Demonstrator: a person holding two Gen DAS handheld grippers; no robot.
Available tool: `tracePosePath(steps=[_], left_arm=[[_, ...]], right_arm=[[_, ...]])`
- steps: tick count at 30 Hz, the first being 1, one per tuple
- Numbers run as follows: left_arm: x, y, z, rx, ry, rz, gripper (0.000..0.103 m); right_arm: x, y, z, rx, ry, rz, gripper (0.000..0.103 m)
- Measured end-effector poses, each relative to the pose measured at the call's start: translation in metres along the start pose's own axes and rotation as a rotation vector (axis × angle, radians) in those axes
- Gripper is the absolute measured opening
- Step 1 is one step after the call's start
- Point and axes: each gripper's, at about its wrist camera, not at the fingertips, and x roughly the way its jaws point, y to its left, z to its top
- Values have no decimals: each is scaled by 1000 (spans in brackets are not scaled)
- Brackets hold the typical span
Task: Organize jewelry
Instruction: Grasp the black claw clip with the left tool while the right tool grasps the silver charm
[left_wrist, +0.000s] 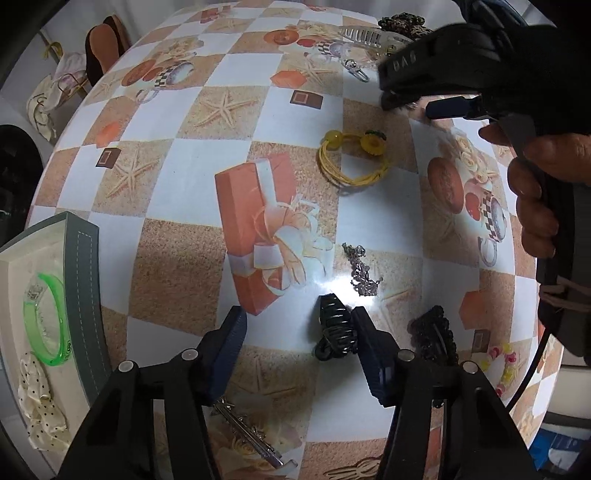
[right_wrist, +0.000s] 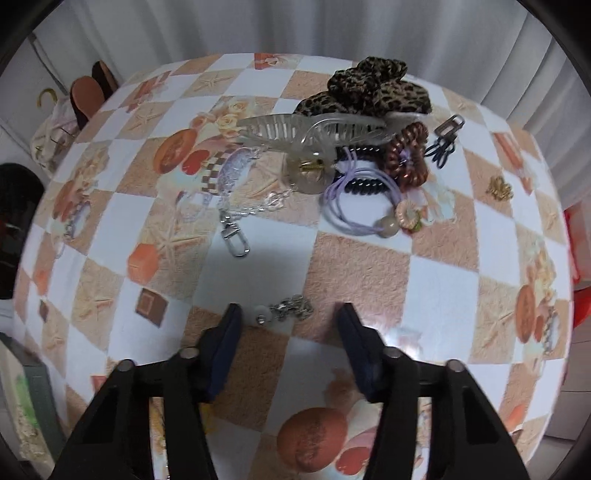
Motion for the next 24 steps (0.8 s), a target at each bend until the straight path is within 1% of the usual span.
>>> tracePosePath(steps=[1, 2, 3, 5, 10, 11, 12, 15, 18, 21, 24], left_arm=[[0, -2, 2, -1, -4, 4, 52], [-1, -3, 3, 2, -6, 9, 41], [-2, -3, 4, 2, -6, 4, 34], [-2, -1, 7, -8, -2, -23, 23], [-12, 3, 10, -8, -12, -55, 23], [-16, 5, 8, -6, -16, -65, 23], [-19, 5, 7, -5, -18, -71, 23], [-29, 5, 7, 0, -21, -79, 23], [-35, 12, 14, -1, -27, -82, 23], [-42, 14, 7, -6, -37, -72, 23], [-50, 16, 2, -21, -42, -59, 23]], right_arm=[[0, 1, 0, -7, -7, -3, 40], [-1, 2, 0, -17, -13, -2, 38], [-1, 2, 0, -26, -13, -5, 38], [-1, 1, 0, -22, -15, 3, 37], [-11, -11, -9, 33, -10, 63, 37], [-15, -15, -11, 47, -8, 78, 26], [-18, -19, -13, 59, -4, 94, 9], [-27, -30, -22, 99, 19, 135, 8], [-39, -39, -35, 106, 22, 158, 8], [-45, -45, -45, 109, 31, 183, 8], [-45, -52, -45, 123, 38, 216, 9]])
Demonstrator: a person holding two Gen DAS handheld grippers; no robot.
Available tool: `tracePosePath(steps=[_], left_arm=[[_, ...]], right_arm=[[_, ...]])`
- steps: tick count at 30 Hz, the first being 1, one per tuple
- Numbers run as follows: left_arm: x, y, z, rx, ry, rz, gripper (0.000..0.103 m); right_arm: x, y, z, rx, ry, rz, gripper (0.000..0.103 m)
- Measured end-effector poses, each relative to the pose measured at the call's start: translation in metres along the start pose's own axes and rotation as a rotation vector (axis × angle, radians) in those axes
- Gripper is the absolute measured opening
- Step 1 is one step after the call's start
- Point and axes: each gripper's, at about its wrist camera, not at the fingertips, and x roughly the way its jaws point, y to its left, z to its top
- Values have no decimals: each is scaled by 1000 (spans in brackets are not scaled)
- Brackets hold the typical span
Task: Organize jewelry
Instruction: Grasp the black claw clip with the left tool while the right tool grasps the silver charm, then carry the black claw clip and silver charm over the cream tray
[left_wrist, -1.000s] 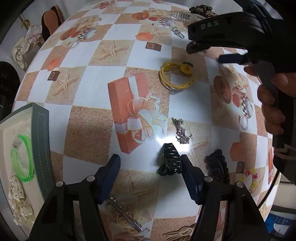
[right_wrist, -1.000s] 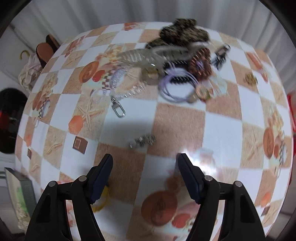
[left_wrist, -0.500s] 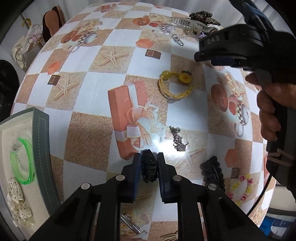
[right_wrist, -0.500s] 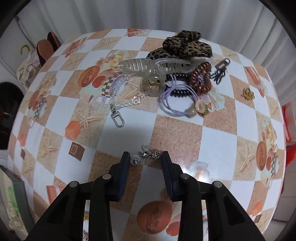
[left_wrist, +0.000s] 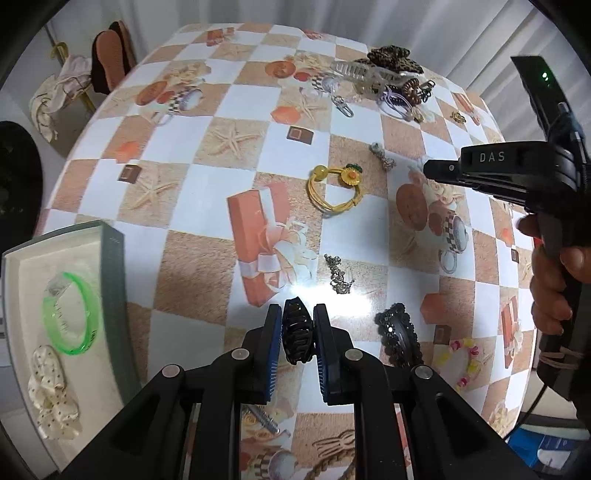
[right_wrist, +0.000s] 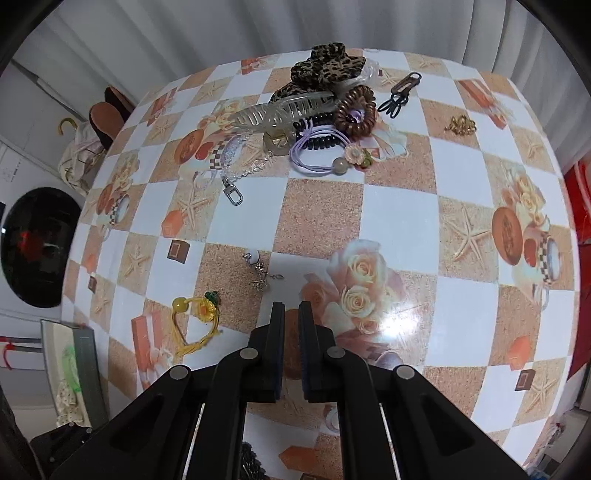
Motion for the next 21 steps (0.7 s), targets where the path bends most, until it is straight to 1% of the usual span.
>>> tracePosePath(steps=[1, 2, 3, 4, 6, 7, 8, 10, 11, 12, 13, 14, 15, 16, 18, 21], left_arm=[[0, 0, -2, -5, -1, 4, 23], [-1, 2, -6, -12, -1, 7, 23], [-3, 2, -6, -21, 1, 12, 23], [0, 3, -6, -29, 3, 16, 23], [-1, 4, -9, -49, 6, 26, 23], [-2, 5, -10, -57, 7, 30, 23], [-2, 6, -11, -67, 8, 36, 23], [-3, 9, -14, -83, 8, 43, 23], [-3, 10, -14, -89, 9, 46, 23], [-4, 11, -15, -92, 9, 48, 23], [-5, 11, -16, -93, 8, 52, 23], [-5, 11, -17, -94, 8, 54, 23], [-7, 11, -17, -95, 9, 58, 23], [-8, 11, -17, -97, 10, 60, 23], [-13, 10, -17, -101, 1, 63, 23], [-22, 10, -18, -100, -12, 65, 23]], right_arm=[[1, 0, 2, 1, 3, 3, 18], [3, 0, 3, -4, 12, 4, 47], [5, 3, 6, -14, 13, 4, 62], [5, 5, 6, -30, -3, 6, 73], [13, 15, 9, -81, -9, -12, 73], [19, 20, 11, -103, -1, -30, 70], [25, 24, 12, -119, -1, -51, 62], [37, 30, 15, -148, 7, -95, 49], [40, 35, 15, -176, -15, -131, 44], [43, 43, 15, -220, -19, -162, 43], [44, 48, 14, -253, -25, -191, 32], [45, 56, 11, -301, -25, -179, 19], [45, 62, 8, -338, -20, -196, 12], [45, 65, 7, -352, -20, -212, 12], [41, 61, 7, -322, -12, -178, 12], [22, 39, 11, -190, -10, -58, 12]])
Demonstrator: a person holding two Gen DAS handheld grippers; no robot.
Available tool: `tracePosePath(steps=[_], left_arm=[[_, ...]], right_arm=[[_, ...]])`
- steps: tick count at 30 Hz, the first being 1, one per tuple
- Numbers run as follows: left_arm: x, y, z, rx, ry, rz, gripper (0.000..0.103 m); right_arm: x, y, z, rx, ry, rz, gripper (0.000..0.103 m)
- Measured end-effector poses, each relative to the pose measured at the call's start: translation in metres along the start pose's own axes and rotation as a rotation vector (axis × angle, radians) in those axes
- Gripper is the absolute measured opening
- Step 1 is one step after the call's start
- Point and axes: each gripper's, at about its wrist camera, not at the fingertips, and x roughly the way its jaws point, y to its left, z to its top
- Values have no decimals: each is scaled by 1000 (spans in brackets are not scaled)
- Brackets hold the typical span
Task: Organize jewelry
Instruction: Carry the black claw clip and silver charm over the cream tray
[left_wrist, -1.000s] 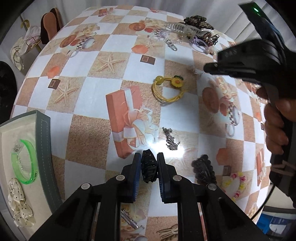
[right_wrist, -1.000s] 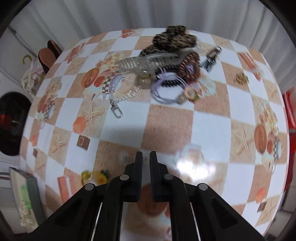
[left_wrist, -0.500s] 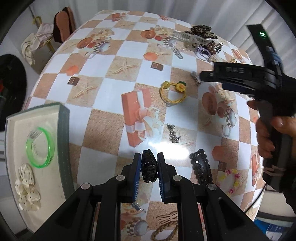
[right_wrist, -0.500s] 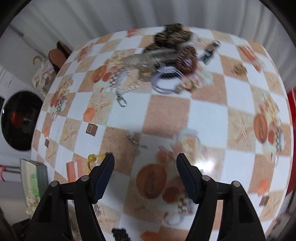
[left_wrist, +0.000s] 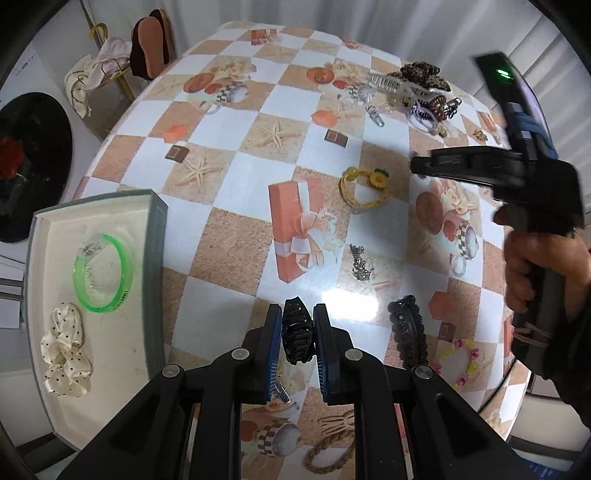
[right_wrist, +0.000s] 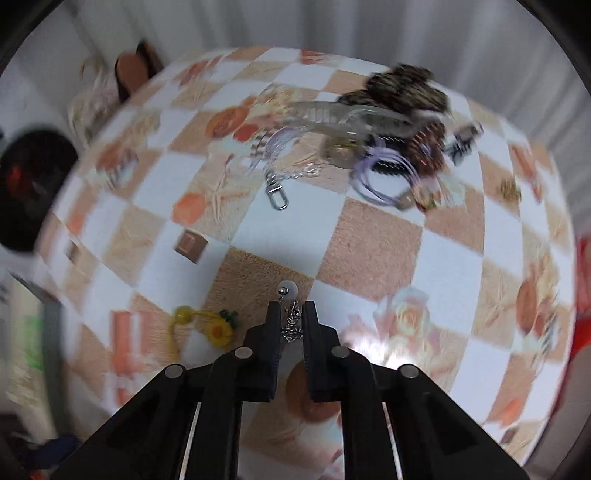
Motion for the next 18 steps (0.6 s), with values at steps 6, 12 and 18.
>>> tracePosePath(steps=[6, 12, 18], left_arm=[[-13, 2, -7, -20, -10, 13, 23], [-32, 6, -26, -63, -22, 39, 23], [-49, 19, -48, -98, -25, 50, 23]], right_arm=[[-33, -31, -15, 117, 7, 116, 12], [-57, -33, -35, 138, 22, 184, 12], [-82, -26, -56, 134, 33, 224, 12]])
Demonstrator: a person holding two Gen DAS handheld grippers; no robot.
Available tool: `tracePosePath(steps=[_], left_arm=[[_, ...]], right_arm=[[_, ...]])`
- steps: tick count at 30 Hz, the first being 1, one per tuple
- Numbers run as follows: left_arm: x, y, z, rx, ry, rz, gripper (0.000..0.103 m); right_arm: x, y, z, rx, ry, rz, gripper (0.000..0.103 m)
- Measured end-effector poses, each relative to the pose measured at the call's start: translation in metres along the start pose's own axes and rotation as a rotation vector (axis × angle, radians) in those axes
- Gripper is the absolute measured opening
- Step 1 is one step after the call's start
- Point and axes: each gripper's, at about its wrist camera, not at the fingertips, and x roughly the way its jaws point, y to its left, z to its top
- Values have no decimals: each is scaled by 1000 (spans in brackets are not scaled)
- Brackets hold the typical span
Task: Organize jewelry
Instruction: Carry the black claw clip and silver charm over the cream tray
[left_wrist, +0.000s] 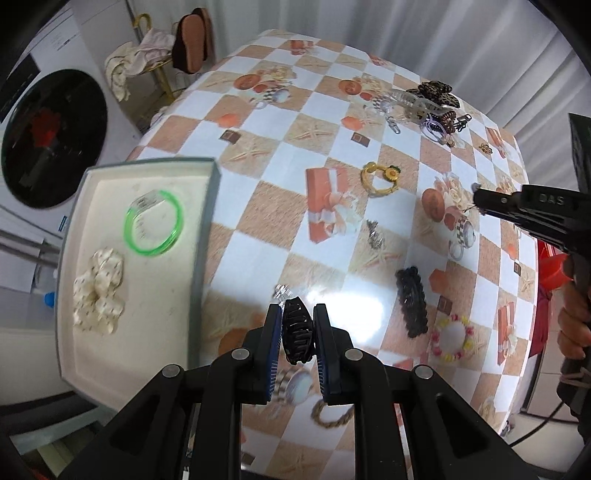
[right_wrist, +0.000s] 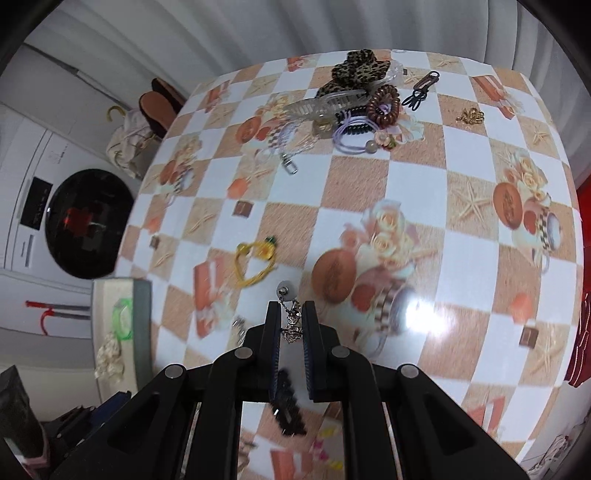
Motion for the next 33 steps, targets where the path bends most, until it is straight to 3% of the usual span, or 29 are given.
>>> tracePosePath(steps=[8, 21, 26, 33], left_arm=[[-10, 39, -23, -3, 6, -6, 23], [-15, 164, -57, -16, 7, -4, 23], [-6, 198, -62, -15, 18, 7, 23], [19, 215, -56, -60, 31, 25, 23]], right_arm=[[-17, 39, -39, -9, 1, 31, 12], [10, 154, -92, -49, -3, 37, 12], [25, 201, -98, -90, 0, 52, 12], [55, 249, -88, -166, 32, 74, 12]])
